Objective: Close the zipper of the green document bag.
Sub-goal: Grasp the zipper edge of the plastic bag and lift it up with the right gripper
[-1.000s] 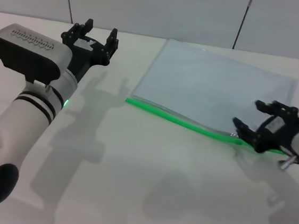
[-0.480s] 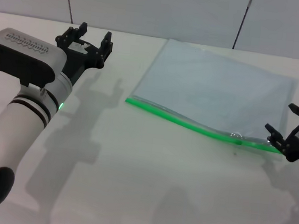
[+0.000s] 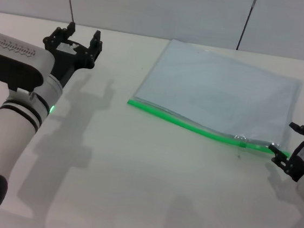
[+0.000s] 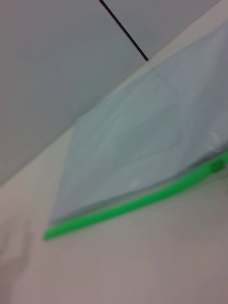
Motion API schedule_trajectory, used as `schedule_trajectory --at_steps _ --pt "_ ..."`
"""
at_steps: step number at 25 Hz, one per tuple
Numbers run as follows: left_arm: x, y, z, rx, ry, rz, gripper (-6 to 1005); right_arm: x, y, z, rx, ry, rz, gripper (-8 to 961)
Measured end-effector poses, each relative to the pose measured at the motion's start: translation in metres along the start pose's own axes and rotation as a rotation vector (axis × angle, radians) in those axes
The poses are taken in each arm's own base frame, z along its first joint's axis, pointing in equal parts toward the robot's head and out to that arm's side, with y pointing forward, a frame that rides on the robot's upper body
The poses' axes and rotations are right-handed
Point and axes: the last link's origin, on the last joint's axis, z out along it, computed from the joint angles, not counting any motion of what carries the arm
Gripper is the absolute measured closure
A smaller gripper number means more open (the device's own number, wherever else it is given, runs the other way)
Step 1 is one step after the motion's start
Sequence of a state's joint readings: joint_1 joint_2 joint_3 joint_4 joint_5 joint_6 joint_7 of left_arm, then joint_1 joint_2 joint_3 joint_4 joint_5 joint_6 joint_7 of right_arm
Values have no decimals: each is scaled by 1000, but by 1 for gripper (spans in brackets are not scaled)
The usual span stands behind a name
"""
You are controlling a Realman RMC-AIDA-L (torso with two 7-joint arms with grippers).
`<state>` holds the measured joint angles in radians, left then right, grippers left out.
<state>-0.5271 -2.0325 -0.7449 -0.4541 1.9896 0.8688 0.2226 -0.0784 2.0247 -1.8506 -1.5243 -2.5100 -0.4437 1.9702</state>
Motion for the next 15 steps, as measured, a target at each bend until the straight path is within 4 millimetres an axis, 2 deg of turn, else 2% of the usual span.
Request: schedule_trajectory --at_steps 4,15 --pt "0 -7 -3 30 12 -11 398 3 3 1 -2 31 -82 336" --pt "-2 -8 -5 38 9 -14 398 3 12 5 -6 72 -271 331"
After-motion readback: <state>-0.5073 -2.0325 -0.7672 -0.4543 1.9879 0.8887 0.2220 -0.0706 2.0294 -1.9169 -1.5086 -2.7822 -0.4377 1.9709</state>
